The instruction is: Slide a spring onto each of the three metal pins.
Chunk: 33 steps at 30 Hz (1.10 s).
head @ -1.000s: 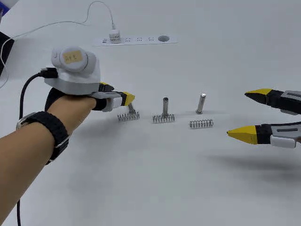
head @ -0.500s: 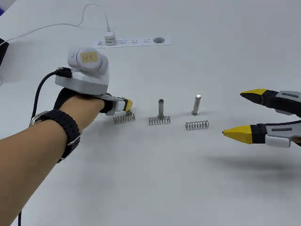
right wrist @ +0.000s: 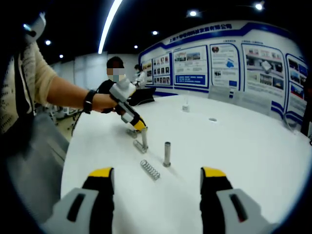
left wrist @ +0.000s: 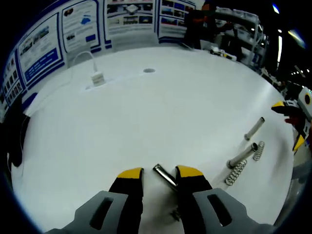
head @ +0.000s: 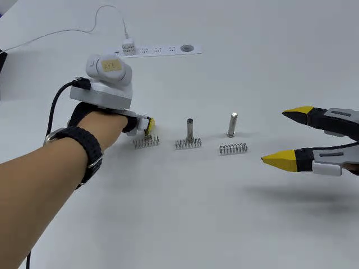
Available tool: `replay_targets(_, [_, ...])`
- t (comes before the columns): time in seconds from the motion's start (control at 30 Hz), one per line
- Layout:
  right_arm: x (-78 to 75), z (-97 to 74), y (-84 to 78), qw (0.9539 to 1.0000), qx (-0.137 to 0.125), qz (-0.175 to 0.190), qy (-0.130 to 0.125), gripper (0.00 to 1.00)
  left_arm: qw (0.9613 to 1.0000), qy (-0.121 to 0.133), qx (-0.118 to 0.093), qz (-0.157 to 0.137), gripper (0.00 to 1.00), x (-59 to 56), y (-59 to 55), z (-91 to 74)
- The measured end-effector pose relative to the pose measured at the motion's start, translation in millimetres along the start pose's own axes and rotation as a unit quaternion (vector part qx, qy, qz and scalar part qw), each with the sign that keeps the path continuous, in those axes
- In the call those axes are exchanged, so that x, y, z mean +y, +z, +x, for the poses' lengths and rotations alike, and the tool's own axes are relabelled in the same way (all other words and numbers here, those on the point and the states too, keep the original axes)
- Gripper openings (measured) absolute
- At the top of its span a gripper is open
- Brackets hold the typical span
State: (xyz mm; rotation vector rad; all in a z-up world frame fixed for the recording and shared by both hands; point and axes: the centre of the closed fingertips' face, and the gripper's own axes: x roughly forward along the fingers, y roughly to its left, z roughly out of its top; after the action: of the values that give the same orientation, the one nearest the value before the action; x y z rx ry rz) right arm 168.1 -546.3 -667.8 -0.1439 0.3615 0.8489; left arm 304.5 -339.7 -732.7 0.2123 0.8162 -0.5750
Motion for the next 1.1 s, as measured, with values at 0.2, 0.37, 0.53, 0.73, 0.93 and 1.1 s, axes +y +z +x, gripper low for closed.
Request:
replay_targets(0.2, [-1.7,-1.2,-0.2,1.0,-0.002,0.002,-0.002,0.73,0.9996,0.004,0.008,0.027,0.2,-1.1,-1.3,-0.3])
replay_targets(0.37, [-1.3,-0.3,-1.7,1.0,0.0,0.004,-0.001,0.73,0.9994,0.005,0.011,0.033,0.16,-1.1,-1.8,0.4])
replay_targets(0.53, [-2.5,-0.8,-1.2,1.0,-0.002,0.005,-0.003,0.73,0.9984,0.006,0.012,0.056,0.11,-2.2,-0.7,0.3])
replay_targets(0.73, [-2.9,-0.8,-2.5,1.0,-0.001,0.008,-0.004,0.73,0.9971,0.009,0.016,0.074,0.1,-1.4,-0.7,-0.6])
replay_targets(0.93, [-3.5,-1.1,-2.0,0.9999,-0.004,0.01,-0.005,0.73,0.9965,0.012,0.032,0.077,0.14,2.9,-5.1,-3.7])
replay_targets(1.1, [-1.7,0.6,-2.6,1.0,-0.002,0.007,-0.001,0.73,0.9964,0.012,0.044,0.071,0.12,4.9,-5.3,-2.4])
